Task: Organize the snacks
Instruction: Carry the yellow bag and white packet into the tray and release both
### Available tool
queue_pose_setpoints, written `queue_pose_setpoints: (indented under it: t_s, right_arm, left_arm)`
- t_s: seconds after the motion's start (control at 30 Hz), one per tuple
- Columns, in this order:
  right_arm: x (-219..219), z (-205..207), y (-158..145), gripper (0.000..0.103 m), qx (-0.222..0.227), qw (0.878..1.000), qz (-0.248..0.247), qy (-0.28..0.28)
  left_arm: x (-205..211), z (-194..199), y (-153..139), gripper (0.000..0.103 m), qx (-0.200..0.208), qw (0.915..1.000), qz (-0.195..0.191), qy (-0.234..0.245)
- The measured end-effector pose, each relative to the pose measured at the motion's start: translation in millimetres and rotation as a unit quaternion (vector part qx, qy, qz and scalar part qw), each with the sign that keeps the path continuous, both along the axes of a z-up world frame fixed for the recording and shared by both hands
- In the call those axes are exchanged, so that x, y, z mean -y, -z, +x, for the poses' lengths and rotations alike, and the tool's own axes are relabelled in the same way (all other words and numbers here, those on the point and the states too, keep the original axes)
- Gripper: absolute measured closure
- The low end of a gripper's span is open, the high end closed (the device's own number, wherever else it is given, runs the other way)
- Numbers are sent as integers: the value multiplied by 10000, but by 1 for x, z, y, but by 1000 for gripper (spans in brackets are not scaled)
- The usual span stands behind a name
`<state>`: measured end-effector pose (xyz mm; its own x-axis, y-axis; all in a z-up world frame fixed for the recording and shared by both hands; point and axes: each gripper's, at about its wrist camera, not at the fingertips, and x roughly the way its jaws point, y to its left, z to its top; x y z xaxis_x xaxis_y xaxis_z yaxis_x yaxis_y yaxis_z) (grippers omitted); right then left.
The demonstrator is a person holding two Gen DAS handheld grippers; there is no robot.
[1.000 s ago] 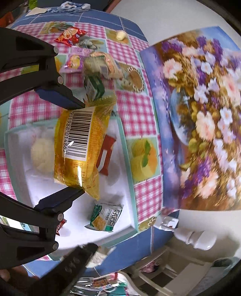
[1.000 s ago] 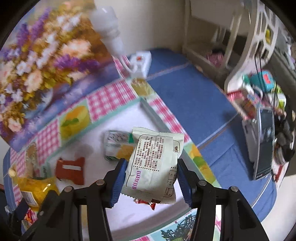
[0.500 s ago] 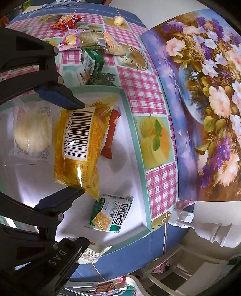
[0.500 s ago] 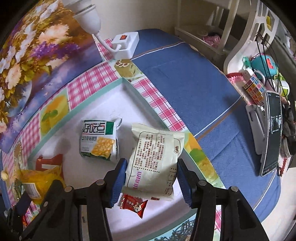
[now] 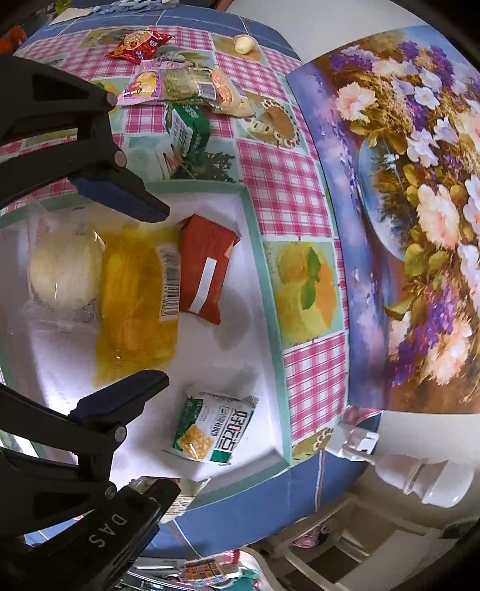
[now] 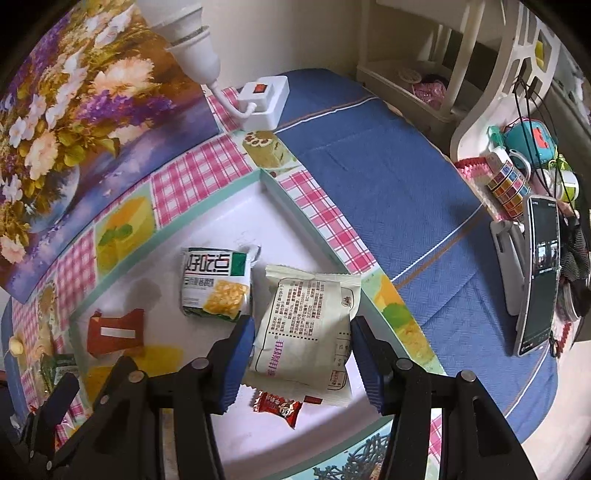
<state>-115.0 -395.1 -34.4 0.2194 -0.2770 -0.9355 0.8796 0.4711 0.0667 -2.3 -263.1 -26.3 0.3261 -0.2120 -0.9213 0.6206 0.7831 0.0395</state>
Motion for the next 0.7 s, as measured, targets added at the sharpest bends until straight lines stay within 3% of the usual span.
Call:
queue_pose_setpoints:
  t_s: [0.43, 0.7]
  right_arm:
    - [-2, 2, -6, 45, 139, 9999, 21, -50]
    - [-3, 4, -5, 20, 200, 9997, 53, -103]
  left_arm:
    - [-10, 12, -8, 20, 39, 9994, -66, -338]
    - [-20, 23, -6, 15, 67, 9980, -16, -629]
